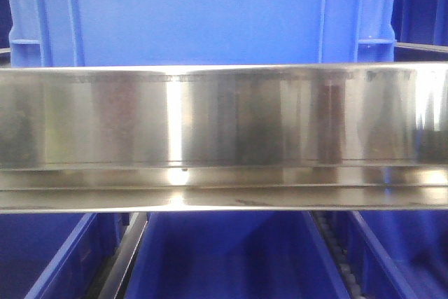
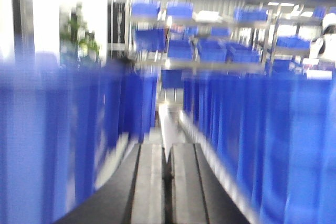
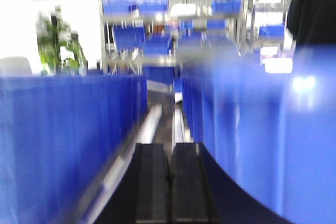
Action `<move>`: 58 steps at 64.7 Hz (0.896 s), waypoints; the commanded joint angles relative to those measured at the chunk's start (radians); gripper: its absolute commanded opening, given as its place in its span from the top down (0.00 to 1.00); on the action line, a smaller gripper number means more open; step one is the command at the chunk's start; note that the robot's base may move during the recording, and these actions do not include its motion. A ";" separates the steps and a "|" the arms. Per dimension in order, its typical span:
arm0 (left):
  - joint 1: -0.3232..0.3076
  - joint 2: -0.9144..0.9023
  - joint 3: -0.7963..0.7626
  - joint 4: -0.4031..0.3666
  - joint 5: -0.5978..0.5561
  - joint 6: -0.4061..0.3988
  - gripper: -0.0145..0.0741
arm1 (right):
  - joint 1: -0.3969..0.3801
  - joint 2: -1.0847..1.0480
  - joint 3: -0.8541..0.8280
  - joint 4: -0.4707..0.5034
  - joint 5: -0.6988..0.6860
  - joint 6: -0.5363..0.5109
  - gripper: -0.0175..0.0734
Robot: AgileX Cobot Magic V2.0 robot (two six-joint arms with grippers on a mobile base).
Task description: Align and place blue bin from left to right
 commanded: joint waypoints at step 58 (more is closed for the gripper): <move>-0.223 1.027 -1.104 -0.030 0.692 0.003 0.18 | 0.197 0.951 -1.038 0.152 0.591 -0.160 0.19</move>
